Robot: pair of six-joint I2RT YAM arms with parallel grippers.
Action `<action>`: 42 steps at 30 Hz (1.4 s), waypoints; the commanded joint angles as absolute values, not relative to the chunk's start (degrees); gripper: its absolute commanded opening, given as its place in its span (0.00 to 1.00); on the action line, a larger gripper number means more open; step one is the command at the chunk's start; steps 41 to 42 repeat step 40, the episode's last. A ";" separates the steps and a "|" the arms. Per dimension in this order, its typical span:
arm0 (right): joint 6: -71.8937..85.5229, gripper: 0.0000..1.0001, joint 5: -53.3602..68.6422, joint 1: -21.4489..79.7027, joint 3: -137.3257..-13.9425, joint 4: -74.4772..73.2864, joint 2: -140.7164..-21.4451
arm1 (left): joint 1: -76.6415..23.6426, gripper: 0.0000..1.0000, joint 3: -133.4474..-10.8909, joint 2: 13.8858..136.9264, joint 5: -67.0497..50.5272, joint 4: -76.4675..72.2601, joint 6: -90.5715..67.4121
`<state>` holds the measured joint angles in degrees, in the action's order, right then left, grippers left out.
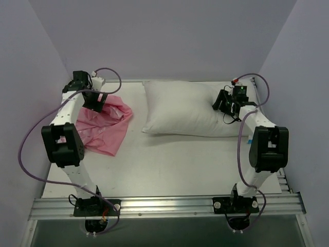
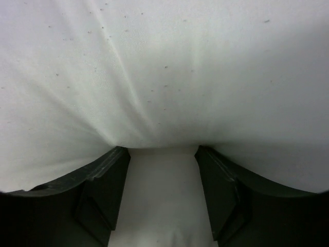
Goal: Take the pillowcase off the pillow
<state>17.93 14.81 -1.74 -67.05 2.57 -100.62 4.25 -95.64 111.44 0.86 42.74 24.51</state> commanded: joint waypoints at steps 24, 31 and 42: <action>20.13 0.85 7.64 4.31 -48.96 -20.92 -53.10 | 5.19 0.94 -52.12 42.10 -6.08 57.31 27.25; 21.45 0.85 9.32 4.39 -48.25 -22.06 -49.13 | 5.54 0.94 -47.38 39.38 1.30 54.76 26.19; 20.13 0.85 11.60 4.40 -47.81 -20.83 -46.85 | 6.68 0.94 -45.97 37.79 1.06 53.88 26.54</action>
